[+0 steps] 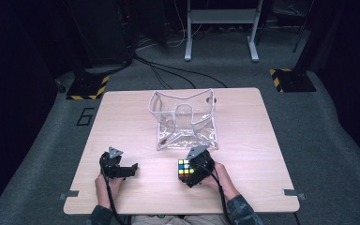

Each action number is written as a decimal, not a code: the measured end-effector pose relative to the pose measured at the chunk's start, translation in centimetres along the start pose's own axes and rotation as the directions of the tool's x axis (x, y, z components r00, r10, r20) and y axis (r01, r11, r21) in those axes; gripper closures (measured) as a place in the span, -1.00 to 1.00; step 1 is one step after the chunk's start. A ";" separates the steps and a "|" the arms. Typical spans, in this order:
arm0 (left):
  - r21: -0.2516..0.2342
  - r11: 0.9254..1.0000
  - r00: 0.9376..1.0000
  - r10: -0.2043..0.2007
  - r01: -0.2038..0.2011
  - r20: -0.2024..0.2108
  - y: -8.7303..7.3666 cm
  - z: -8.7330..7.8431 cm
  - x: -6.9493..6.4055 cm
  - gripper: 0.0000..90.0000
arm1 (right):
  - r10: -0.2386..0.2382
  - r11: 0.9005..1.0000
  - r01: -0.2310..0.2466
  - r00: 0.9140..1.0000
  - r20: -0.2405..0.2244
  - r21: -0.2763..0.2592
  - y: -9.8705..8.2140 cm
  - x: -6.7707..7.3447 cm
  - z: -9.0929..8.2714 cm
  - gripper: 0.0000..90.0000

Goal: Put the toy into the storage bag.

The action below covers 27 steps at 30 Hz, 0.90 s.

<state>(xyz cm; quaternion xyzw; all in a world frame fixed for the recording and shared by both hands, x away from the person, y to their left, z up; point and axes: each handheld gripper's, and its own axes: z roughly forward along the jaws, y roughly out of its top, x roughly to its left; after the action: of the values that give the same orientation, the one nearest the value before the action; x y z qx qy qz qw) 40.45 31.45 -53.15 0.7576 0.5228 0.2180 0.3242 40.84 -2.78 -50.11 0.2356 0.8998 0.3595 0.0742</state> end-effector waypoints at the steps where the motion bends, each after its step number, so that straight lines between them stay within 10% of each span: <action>1: 0.000 1.000 1.000 0.000 0.000 0.000 0.0 0.0 0.0 -1.00 | 0.004 1.000 -0.004 1.000 -0.001 -0.006 0.0 0.0 0.0 -0.98; 10: 0.000 1.000 1.000 0.000 0.000 0.000 0.0 0.0 0.0 -1.00 | -0.012 1.000 0.012 1.000 0.000 -0.004 -0.4 0.2 0.3 -0.32; 27: 0.000 1.000 1.000 -0.002 0.002 -0.001 0.0 0.0 0.0 -1.00 | 0.010 0.999 -0.008 0.999 0.054 -0.037 -0.6 0.7 0.1 -0.26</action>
<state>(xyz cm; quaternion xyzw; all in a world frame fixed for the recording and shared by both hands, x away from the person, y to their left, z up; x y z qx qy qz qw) 40.43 31.45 -53.15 0.7570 0.5237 0.2182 0.3241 40.02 -2.74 -50.60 0.2477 0.8898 0.3697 0.1013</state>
